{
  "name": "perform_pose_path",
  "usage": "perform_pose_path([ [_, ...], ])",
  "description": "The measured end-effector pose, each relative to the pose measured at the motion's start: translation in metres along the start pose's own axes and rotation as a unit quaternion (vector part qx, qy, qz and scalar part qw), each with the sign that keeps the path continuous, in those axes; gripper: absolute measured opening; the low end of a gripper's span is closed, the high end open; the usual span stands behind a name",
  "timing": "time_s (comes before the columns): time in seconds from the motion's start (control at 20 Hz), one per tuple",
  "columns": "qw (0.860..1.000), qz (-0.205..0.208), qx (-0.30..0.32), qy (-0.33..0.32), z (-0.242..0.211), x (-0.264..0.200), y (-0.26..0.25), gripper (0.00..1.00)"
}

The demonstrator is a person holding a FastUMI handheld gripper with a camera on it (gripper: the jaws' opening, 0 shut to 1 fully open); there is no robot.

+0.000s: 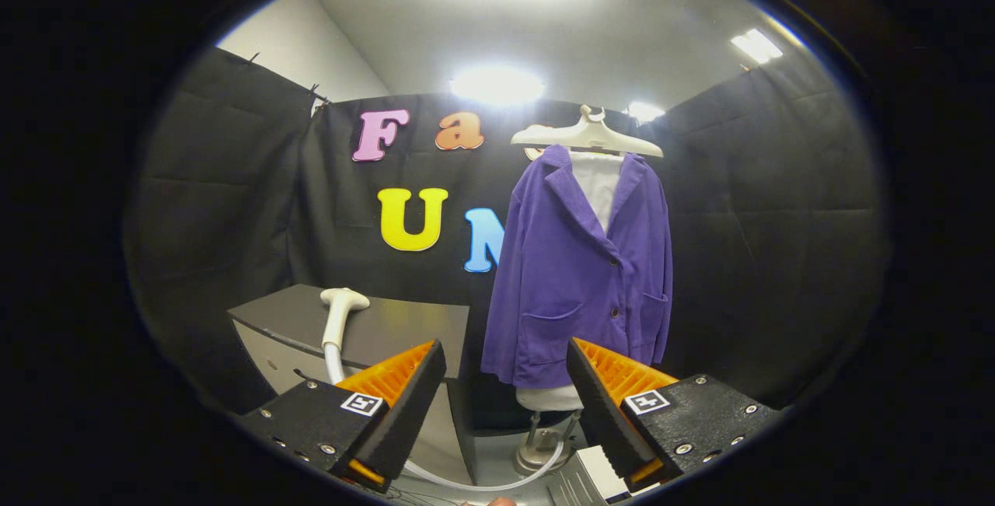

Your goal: Iron the clothes twice with a garment steamer, once on the left side and once on the right side.

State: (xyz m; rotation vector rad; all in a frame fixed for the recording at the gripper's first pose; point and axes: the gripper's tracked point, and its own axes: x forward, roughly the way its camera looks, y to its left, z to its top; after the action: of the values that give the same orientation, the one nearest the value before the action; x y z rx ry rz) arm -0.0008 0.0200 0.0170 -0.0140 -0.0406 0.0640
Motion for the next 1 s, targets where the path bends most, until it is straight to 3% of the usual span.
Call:
perform_pose_path([
  [0.55,0.987,0.159,0.016,0.004,0.023,-0.012,0.065,0.96],
  [1.0,0.979,0.200,-0.005,0.037,0.030,0.047,0.158,0.96],
])
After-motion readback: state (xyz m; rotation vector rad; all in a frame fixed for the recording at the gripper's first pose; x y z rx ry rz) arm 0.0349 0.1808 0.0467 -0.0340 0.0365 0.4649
